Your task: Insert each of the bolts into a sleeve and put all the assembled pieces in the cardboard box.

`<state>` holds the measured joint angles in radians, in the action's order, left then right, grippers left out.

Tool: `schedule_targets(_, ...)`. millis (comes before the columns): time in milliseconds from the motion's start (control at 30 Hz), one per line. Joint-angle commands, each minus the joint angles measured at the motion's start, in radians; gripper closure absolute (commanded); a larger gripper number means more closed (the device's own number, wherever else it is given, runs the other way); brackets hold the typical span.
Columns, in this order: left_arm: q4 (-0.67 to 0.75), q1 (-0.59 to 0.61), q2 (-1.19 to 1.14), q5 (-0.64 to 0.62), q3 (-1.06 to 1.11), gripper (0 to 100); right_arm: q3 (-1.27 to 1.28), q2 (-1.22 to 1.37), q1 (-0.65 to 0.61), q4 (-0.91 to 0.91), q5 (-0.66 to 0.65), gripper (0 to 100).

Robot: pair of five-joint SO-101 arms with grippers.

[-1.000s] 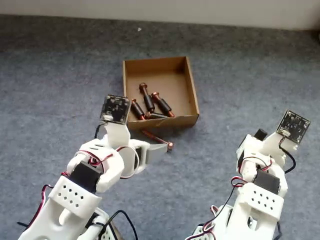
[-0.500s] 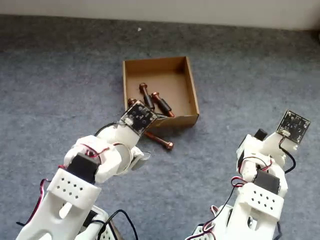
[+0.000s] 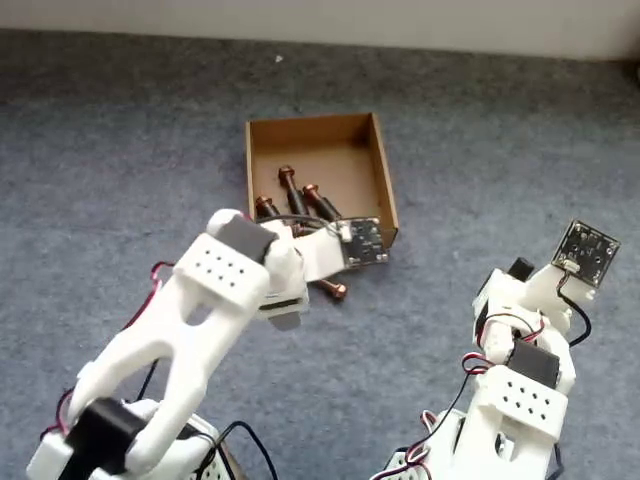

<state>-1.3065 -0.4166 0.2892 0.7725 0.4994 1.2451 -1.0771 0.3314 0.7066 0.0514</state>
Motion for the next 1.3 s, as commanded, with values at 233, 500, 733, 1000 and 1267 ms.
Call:
schedule_targets(233, -0.006, -0.028, -0.259, 0.155, -0.243, 73, -0.015, -0.024, 0.001, -0.024, -0.017, 99.2)
schedule_targets(500, -0.005, -0.073, -0.484, 0.157, -0.415, 73, -0.016, -0.024, 0.001, -0.024, -0.018, 99.2)
schedule_targets(733, -0.006, -0.079, -0.719, 0.157, -0.608, 73, -0.016, -0.024, 0.001, -0.024, -0.018, 99.2)
schedule_targets(1000, -0.012, -0.077, -0.912, 0.157, -0.737, 83, -0.016, -0.024, 0.001, -0.024, -0.018, 99.2)
schedule_targets(1267, -0.048, -0.082, -0.94, 0.153, -0.74, 98, -0.016, -0.024, 0.001, -0.024, -0.018, 99.2)
